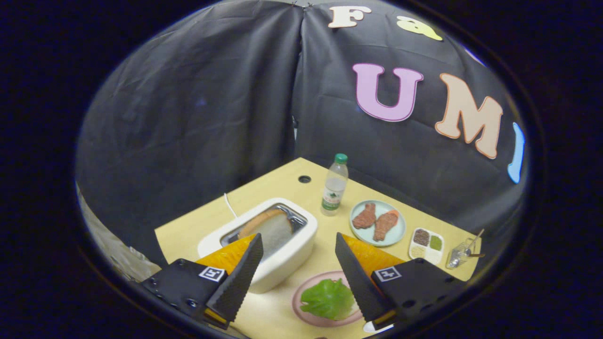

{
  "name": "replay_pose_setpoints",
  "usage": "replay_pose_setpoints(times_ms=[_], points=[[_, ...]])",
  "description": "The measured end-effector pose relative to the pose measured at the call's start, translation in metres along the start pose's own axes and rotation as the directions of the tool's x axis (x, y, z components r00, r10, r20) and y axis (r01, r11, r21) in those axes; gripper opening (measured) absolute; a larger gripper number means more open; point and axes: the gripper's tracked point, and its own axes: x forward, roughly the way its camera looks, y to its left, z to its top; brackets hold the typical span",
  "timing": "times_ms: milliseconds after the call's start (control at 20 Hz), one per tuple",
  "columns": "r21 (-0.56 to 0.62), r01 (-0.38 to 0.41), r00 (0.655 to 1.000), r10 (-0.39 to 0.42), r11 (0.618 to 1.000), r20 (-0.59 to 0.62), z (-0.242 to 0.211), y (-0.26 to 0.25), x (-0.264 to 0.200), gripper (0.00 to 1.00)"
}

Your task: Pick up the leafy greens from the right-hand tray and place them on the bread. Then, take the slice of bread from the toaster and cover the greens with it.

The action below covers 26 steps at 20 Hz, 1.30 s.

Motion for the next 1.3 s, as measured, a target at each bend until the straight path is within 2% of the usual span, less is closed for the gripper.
replay_pose_setpoints(times_ms=[200, 450, 750, 900, 1100, 1300], points=[[0.041, -0.032, 0.999, 0.032, 0.999, -0.003, 0.012, 0.024, 0.027, 0.99], [0.082, -0.046, 0.995, 0.053, 0.996, -0.083, -0.005, 0.047, 0.054, 0.99], [0.104, 0.001, 0.983, 0.018, 0.995, -0.185, -0.032, 0.051, 0.072, 0.99], [0.151, 0.029, 0.975, 0.006, 0.988, -0.224, -0.042, 0.050, 0.073, 0.72], [0.154, 0.068, 0.971, -0.030, 0.986, -0.237, -0.045, 0.041, 0.069, 0.35], [0.218, 0.088, 0.984, -0.051, 0.972, -0.174, -0.030, 0.035, 0.061, 0.15]])
